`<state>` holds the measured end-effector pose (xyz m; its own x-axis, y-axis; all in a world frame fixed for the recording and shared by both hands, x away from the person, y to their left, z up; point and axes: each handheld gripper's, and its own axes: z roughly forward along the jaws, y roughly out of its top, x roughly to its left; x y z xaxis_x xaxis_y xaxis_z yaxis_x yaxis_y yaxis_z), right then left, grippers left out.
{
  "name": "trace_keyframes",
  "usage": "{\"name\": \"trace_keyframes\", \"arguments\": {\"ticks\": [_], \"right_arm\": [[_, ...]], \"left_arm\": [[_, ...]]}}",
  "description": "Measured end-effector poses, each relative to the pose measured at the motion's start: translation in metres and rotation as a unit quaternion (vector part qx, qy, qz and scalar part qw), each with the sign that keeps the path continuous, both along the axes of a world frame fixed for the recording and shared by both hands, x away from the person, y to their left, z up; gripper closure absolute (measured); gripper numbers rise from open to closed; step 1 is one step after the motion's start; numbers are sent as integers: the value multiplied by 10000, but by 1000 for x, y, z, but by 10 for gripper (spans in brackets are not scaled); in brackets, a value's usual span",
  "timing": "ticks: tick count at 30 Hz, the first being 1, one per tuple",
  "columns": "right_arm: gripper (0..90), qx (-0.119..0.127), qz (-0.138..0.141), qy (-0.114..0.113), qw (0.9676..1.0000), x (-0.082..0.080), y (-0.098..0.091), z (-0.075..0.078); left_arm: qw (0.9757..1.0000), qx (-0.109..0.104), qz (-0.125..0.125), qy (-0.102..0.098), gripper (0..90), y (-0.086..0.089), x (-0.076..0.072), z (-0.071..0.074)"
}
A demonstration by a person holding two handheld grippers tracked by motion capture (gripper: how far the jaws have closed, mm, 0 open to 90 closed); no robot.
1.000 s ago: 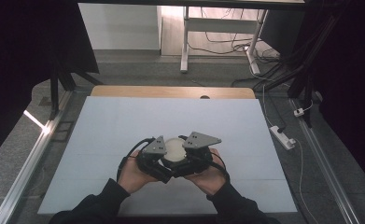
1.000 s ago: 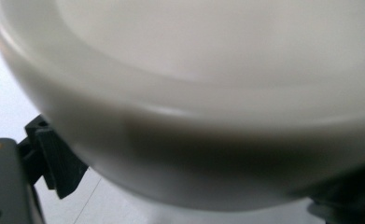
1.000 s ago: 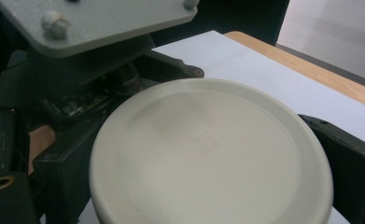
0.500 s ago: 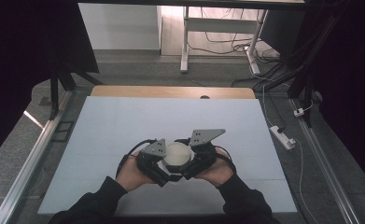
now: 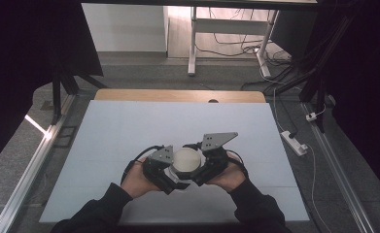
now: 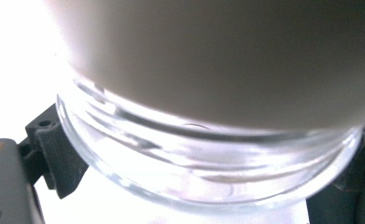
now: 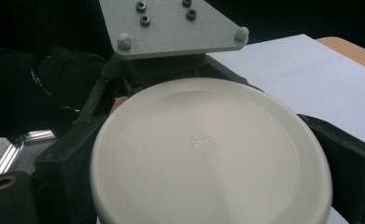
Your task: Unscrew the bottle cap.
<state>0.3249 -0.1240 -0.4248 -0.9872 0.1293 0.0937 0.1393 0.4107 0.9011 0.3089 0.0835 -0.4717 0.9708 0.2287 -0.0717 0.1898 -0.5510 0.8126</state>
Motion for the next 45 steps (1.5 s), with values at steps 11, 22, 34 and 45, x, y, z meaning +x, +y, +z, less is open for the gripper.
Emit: {"name": "trace_keyframes", "arguments": {"ticks": [11, 22, 34, 45], "right_arm": [[73, -30, -141, -144, 9998, -1, -2, 2], [73, -10, -381, -216, 9990, -4, -7, 6], [73, 52, -520, -254, 9983, -11, -10, 10], [73, 35, -715, -286, 9970, -9, -16, 8]], "left_arm": [[9998, 86, 171, -21, 75, 3, 3, -2], [9988, 114, 482, -25, 75, 9, 8, -4], [9972, 71, 737, -33, 75, 16, 12, -3], [9961, 52, 881, -28, 75, 26, 13, -2]]}}
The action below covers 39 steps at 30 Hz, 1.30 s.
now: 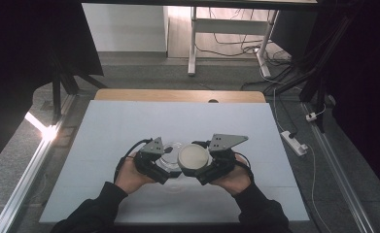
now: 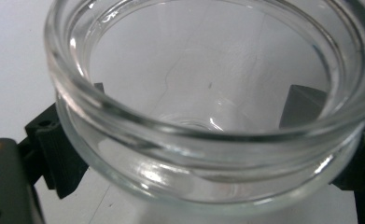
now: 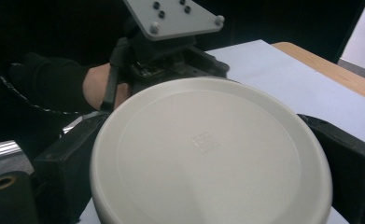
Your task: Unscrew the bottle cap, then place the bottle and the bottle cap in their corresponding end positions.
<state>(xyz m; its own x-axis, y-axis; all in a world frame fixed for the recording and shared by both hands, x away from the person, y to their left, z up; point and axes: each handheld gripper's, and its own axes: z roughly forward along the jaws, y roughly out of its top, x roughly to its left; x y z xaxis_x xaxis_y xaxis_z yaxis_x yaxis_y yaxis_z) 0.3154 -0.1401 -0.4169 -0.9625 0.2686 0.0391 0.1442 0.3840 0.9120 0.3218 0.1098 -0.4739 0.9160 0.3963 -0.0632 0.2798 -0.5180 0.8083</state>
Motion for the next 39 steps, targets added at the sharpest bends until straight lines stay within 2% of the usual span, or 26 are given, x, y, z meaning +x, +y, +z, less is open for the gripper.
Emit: {"name": "trace_keyframes", "arguments": {"ticks": [12, 22, 29, 39], "right_arm": [[72, -33, -298, 58, 9995, 11, -7, -6], [72, -37, -196, -20, 9998, 5, -4, -8], [72, -55, -154, 20, 9999, 0, -3, -12], [72, -162, -79, -51, 9998, -6, 1, -21]], "left_arm": [[9999, -87, 131, -5, 75, 8, 0, 1], [9995, -63, 302, -65, 75, 11, 11, 2], [9987, -110, 492, -98, 75, 17, 22, 2], [9980, -156, 593, -163, 75, 13, 38, 4]]}}
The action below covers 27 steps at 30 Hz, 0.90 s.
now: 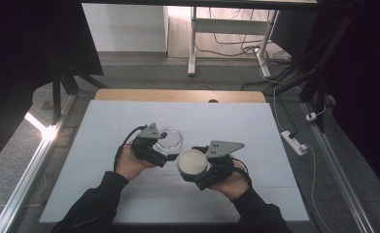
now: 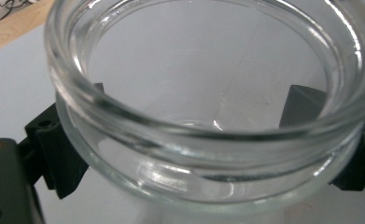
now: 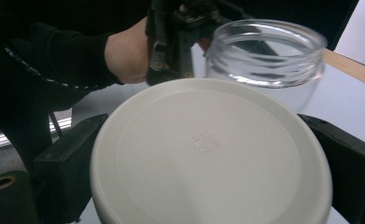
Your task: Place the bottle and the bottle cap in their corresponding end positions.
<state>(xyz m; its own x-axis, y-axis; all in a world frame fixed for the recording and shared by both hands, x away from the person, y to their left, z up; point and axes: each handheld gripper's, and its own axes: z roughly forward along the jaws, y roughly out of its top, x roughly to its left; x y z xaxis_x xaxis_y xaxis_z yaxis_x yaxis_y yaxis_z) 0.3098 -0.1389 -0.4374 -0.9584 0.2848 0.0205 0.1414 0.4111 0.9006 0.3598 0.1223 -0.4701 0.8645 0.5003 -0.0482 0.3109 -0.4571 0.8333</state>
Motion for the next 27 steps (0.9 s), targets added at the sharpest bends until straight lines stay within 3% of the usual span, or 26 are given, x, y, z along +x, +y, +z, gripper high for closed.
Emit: {"name": "trace_keyframes", "arguments": {"ticks": [12, 27], "right_arm": [[72, -69, 13, -16, 10000, -4, 4, -13], [72, -182, -10, 80, 9998, 0, 15, -40]], "left_arm": [[10000, -6, -11, -39, 75, -13, 19, 0], [9997, -11, 224, 3, 74, -17, 41, -8]]}}
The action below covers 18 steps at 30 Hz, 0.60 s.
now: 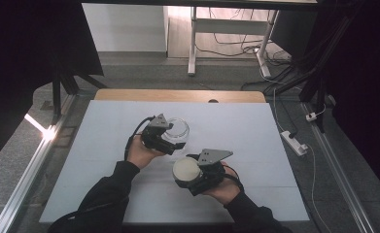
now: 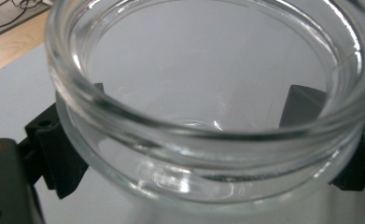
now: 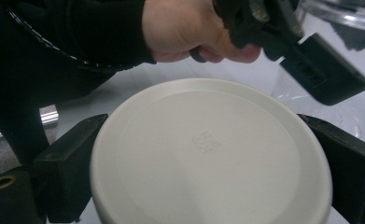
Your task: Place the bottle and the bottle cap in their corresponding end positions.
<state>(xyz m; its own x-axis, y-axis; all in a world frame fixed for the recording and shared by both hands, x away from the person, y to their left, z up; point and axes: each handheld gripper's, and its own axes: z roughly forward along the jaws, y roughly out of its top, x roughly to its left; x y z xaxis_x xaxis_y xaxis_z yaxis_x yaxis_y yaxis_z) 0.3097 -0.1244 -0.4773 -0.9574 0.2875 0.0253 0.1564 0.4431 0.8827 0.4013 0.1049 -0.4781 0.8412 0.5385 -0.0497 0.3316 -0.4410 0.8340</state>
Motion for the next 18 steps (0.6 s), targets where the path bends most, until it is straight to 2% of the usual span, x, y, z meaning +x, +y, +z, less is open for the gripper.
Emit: {"name": "trace_keyframes", "arguments": {"ticks": [10, 18], "right_arm": [[72, -105, -75, 26, 9999, 5, 8, -20], [72, -346, -70, 87, 9993, 8, 19, -35]], "left_arm": [[9999, 52, 109, 17, 74, -6, 11, -8], [9998, 70, 207, 19, 75, -8, 18, -13]]}}
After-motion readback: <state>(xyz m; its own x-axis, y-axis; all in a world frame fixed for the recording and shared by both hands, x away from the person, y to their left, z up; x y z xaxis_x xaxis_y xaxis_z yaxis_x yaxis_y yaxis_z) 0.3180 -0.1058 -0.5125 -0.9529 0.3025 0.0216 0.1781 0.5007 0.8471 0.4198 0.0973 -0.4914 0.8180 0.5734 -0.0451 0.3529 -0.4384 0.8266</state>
